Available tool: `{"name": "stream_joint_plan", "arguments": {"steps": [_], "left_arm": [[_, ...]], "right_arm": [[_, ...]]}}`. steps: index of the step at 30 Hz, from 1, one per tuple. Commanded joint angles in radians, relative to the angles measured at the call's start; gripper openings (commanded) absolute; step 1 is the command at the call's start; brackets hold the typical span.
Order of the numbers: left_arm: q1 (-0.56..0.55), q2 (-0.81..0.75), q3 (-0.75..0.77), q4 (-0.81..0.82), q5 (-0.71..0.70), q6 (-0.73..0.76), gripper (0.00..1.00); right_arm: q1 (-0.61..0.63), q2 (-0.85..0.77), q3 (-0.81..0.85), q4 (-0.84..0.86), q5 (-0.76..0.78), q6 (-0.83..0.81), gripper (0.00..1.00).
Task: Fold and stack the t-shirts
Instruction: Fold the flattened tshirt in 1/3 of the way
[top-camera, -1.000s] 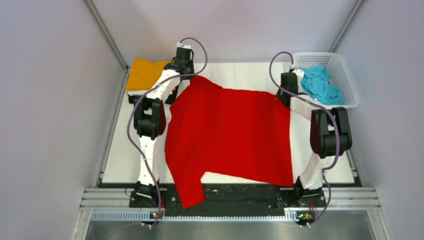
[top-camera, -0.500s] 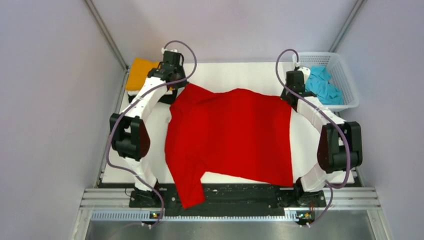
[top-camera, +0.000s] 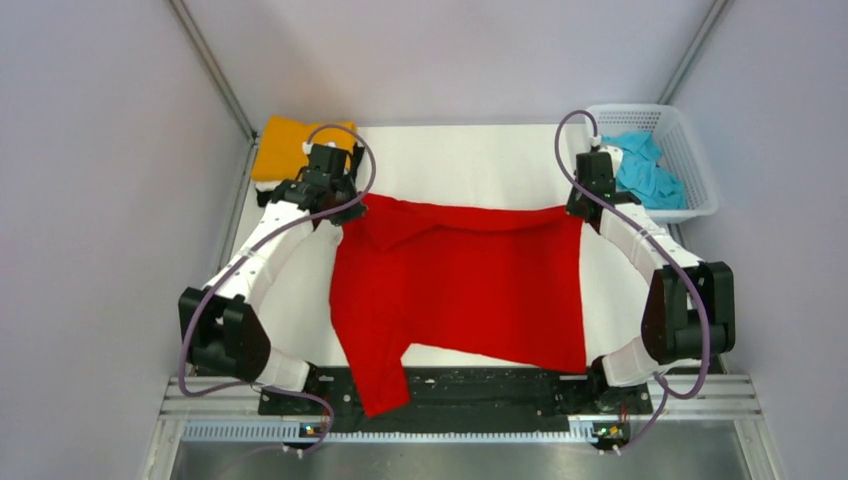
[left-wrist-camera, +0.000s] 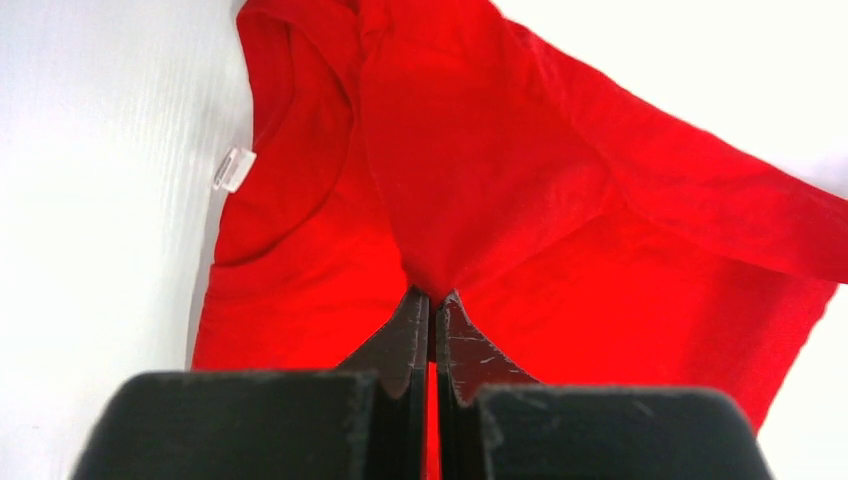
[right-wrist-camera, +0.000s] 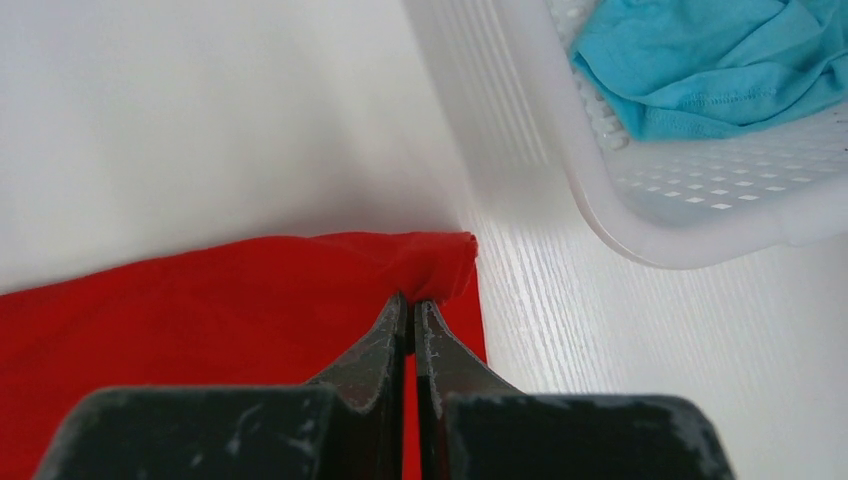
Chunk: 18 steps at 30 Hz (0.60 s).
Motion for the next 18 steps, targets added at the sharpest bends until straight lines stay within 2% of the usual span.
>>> {"name": "stream_joint_plan", "arguments": {"steps": [1, 7, 16, 18], "left_arm": [[-0.009, -0.100, -0.066, 0.016, 0.006, -0.058, 0.00], [-0.013, -0.127, -0.186, 0.030, 0.057, -0.086, 0.00], [-0.015, -0.093, -0.366, 0.040, 0.047, -0.091, 0.00], [-0.015, -0.084, -0.390, 0.046, 0.032, -0.090, 0.03]], "right_arm": [[-0.009, -0.044, 0.002, -0.012, 0.012, -0.022, 0.00], [-0.009, -0.048, -0.026, -0.012, 0.012, -0.023, 0.00], [-0.009, -0.030, -0.062, -0.058, 0.052, -0.006, 0.00], [-0.009, -0.038, -0.085, -0.069, 0.056, 0.014, 0.00]]}}
